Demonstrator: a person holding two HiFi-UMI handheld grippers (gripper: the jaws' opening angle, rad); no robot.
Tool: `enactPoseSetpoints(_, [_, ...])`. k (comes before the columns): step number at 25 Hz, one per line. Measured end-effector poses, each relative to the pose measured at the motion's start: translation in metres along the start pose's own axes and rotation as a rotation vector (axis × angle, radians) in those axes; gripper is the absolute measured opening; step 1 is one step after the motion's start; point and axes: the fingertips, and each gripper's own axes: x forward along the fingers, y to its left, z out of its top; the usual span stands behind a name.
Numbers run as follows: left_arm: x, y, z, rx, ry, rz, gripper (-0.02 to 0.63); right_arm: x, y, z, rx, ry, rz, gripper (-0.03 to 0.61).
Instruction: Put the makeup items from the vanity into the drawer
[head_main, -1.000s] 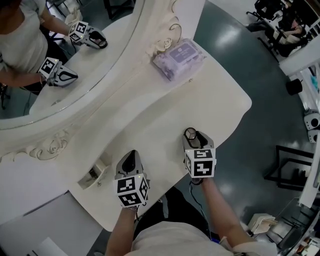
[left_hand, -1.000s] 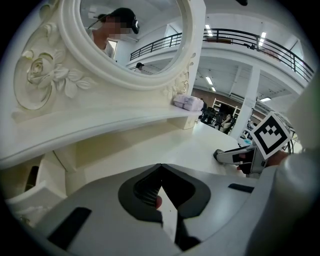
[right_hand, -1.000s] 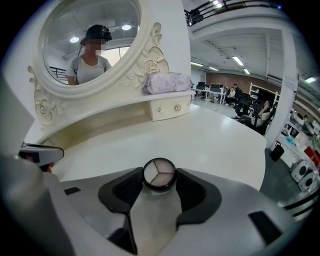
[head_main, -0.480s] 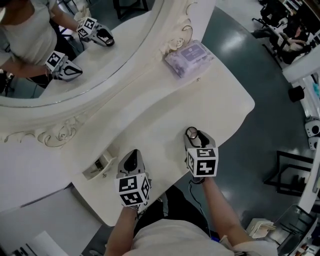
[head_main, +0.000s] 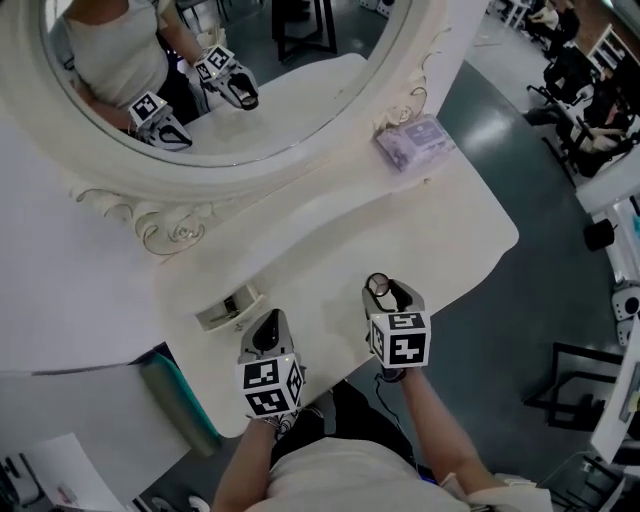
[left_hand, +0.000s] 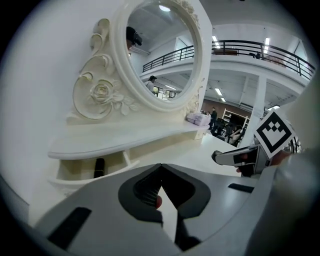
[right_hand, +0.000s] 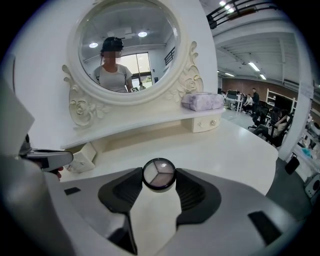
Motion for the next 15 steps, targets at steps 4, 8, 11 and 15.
enactPoseSetpoints(4, [-0.031, 0.031, -0.004, -0.039, -0.032, 0.061, 0.005, -0.008, 0.041, 0.005, -0.054, -0.010, 0.052, 0.216])
enactPoseSetpoints(8, [-0.062, 0.064, -0.008, -0.082, -0.063, 0.131, 0.005, -0.015, 0.083, 0.013, -0.108, -0.030, 0.112, 0.216])
enactPoseSetpoints(11, [-0.085, 0.088, -0.011, -0.115, -0.089, 0.182, 0.005, -0.018, 0.114, 0.018, -0.145, -0.041, 0.158, 0.216])
enactPoseSetpoints(15, [-0.110, 0.113, -0.015, -0.152, -0.124, 0.235, 0.005, -0.020, 0.150, 0.023, -0.195, -0.049, 0.206, 0.216])
